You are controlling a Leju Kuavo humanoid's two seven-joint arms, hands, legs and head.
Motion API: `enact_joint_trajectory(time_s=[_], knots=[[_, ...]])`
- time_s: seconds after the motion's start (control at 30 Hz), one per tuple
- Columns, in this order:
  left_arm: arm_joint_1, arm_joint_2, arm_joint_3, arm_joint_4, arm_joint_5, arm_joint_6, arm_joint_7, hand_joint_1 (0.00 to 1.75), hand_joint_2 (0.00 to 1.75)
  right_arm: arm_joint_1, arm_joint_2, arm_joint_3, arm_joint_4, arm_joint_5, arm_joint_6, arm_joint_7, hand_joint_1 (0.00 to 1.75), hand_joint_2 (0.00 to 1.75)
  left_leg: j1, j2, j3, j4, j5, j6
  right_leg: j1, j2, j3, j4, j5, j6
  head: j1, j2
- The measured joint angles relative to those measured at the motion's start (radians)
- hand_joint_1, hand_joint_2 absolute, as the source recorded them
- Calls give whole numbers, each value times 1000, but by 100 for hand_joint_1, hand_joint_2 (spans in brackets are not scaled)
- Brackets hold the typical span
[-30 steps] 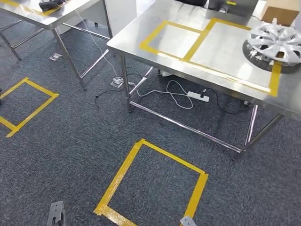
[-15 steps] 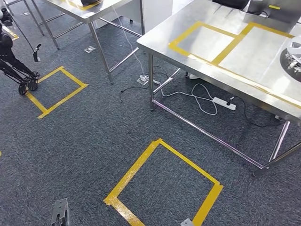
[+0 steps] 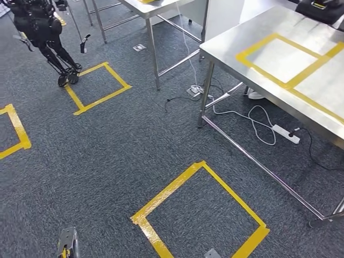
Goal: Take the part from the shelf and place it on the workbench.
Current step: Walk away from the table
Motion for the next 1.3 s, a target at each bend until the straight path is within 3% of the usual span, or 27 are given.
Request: enact_joint_trajectory(time_s=[0.07,0.13,0.17,0.2,0.23,0.3,0.37,0.43,0.47,0.53,0.6,0.67,0.7,0.73,0.8,0.87,0.93,0.97,1.03,1.1,1.17,1.2,1.23,1.3], knots=[[-4,-1,0,0,0,0,0,0,0,1,0,0,0,0,0,0,0,0,3,-24,-2,-3,4,10,-3,57,-49,107,-58,4,4,0],[-5,-1,0,0,0,0,0,0,0,4,0,0,1,0,1,0,0,0,2,-51,-4,-2,6,15,-3,82,-117,239,-105,4,6,0],[-3,-2,0,0,0,0,0,0,0,5,0,1,1,0,1,1,0,0,1,-65,-4,-2,7,15,-3,86,-134,266,-103,4,6,0],[-2,-2,0,0,0,0,0,0,0,5,0,1,2,0,1,1,0,0,1,-78,-4,-1,7,15,-3,88,-133,252,-80,3,6,0],[0,-2,0,0,0,0,0,0,0,5,0,1,2,0,1,1,0,0,1,-92,-4,1,8,14,-4,94,-112,199,-41,2,6,0],[-1,-2,0,0,0,0,0,0,0,5,0,2,2,0,2,1,0,0,2,-118,-8,7,9,8,-10,140,-53,61,22,-1,6,0],[-3,-3,0,0,0,0,0,0,0,4,0,4,4,2,3,1,0,0,3,-141,-18,11,14,-3,-14,181,-22,-4,37,-3,5,0],[-1,-2,0,0,0,0,0,0,0,4,0,7,4,4,6,3,0,0,7,-163,-27,10,22,-17,-11,171,-18,-7,39,-9,5,0],[0,-2,0,0,0,0,0,0,0,4,0,8,5,5,7,4,0,0,8,-159,-31,14,20,-22,-11,159,-17,-9,43,-15,4,0],[0,-1,0,0,0,0,0,0,0,4,0,8,5,7,7,4,0,0,6,-115,-54,64,-13,-31,-12,130,-15,-15,47,-27,0,0],[-4,-4,0,0,0,0,0,0,0,5,0,8,5,8,8,4,0,0,8,-64,-108,187,-77,-39,-9,97,-14,-16,47,-33,-4,0],[-2,-5,0,0,0,0,0,0,0,6,0,8,5,11,8,4,0,0,12,-51,-147,284,-111,-45,-7,65,-14,-16,45,-34,-4,0],[-1,-5,0,0,0,0,0,0,0,6,0,9,5,13,9,5,0,0,14,-48,-141,282,-101,-46,-7,50,-14,-16,44,-34,-4,0],[0,-4,0,0,0,0,0,0,0,5,0,9,5,14,10,5,0,0,14,-42,-116,240,-75,-45,-6,37,-12,-16,43,-33,-4,0],[-1,-4,0,0,0,1,0,0,0,4,0,9,5,13,10,5,0,0,9,-7,-42,104,-22,-40,-4,13,-7,-15,38,-28,-5,0],[-5,-4,0,0,0,0,0,0,0,3,-1,9,5,12,10,5,0,0,1,22,-2,24,-7,-28,2,-7,-4,-15,33,-20,-3,0],[-4,-4,0,0,0,0,0,0,0,1,0,9,4,12,11,5,0,0,-3,13,-3,13,-9,-14,4,-25,1,-19,31,-11,-2,0],[-2,-3,0,0,0,0,0,0,0,-1,0,10,4,12,11,5,0,0,-3,4,-2,9,-7,-8,2,-22,2,-19,27,-5,0,0],[-3,-3,0,0,0,0,0,0,0,-2,0,10,4,13,13,4,0,0,2,-16,-1,2,-1,6,-2,20,-15,21,-3,4,2,0],[-7,-3,0,0,0,-1,0,0,0,0,0,10,4,14,15,3,0,0,3,-38,-1,0,2,15,-4,71,-74,141,-63,6,6,0],[-8,-4,0,0,0,-3,0,0,0,4,0,10,4,14,17,3,0,0,1,-64,-2,0,2,18,-3,85,-136,257,-97,5,6,0],[-8,-4,0,0,0,-3,0,0,0,5,0,10,4,13,18,3,0,0,0,-78,-1,1,3,18,-3,87,-147,266,-85,4,6,0],[-7,-4,0,0,0,-3,1,0,0,5,0,10,4,12,19,3,0,0,0,-92,0,2,3,18,-3,91,-139,236,-55,2,6,0],[-8,-4,0,0,0,-3,1,0,0,5,0,10,4,12,20,3,0,0,0,-120,1,4,2,16,-5,126,-86,106,20,-3,6,0]])
